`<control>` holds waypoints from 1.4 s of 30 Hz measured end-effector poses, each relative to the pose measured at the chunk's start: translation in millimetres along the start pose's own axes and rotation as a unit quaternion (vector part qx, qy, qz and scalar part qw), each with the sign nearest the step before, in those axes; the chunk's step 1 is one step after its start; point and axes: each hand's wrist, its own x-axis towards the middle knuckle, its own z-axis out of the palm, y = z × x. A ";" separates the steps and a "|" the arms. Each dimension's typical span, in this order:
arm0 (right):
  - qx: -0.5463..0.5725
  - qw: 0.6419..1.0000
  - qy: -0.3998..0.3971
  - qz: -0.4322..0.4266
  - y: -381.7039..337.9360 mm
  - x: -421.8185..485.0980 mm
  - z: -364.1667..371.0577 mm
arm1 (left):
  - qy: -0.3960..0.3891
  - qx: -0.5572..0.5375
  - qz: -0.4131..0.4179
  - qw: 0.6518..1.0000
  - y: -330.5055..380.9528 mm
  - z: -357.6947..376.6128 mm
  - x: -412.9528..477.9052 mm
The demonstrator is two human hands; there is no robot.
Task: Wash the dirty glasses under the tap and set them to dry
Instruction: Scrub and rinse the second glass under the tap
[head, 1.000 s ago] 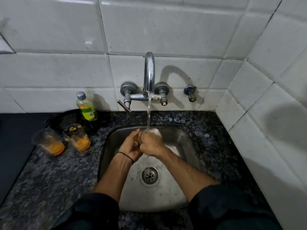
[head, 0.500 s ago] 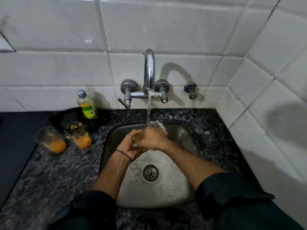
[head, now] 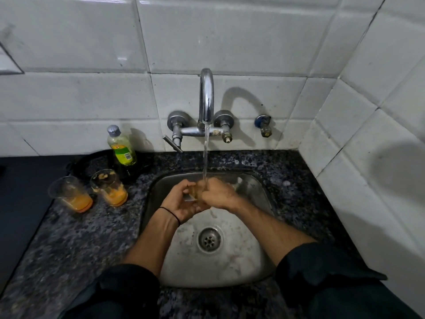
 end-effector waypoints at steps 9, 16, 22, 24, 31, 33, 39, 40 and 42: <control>-0.098 0.991 -0.025 -0.087 -1.1 -11.1 0.9 | 0.022 -0.002 0.001 1.000 0.7 2.9 2.3; -0.189 0.976 -0.011 -0.108 -4.9 -12.2 8.8 | 0.042 0.013 -0.025 0.999 -3.6 0.2 1.3; -0.023 0.999 -0.013 -0.034 -8.7 -14.4 7.5 | 0.029 0.003 -0.002 1.000 1.0 -2.5 -1.2; 0.055 0.998 -0.021 0.007 -11.4 -10.2 5.9 | 0.034 -0.009 -0.006 0.999 -0.4 -0.8 -2.0; -0.089 0.993 -0.042 -0.058 0.9 -8.6 -4.7 | 0.037 -0.036 0.010 0.999 -2.3 1.4 -5.2; 0.064 0.998 -0.020 0.001 -1.0 -5.7 -0.2 | 0.013 -0.023 0.035 0.999 -3.0 1.7 -4.0; -0.104 0.991 -0.021 -0.085 -2.2 -10.4 -2.0 | 0.046 -0.027 -0.008 0.999 -6.5 10.4 -5.5; -0.174 0.978 -0.028 -0.111 -0.4 -12.3 -3.5 | 0.059 -0.026 -0.011 0.998 -6.2 10.6 -6.4; -0.214 0.969 -0.043 -0.117 3.7 -14.0 -3.3 | 0.053 -0.028 0.003 0.998 -6.4 7.6 -5.1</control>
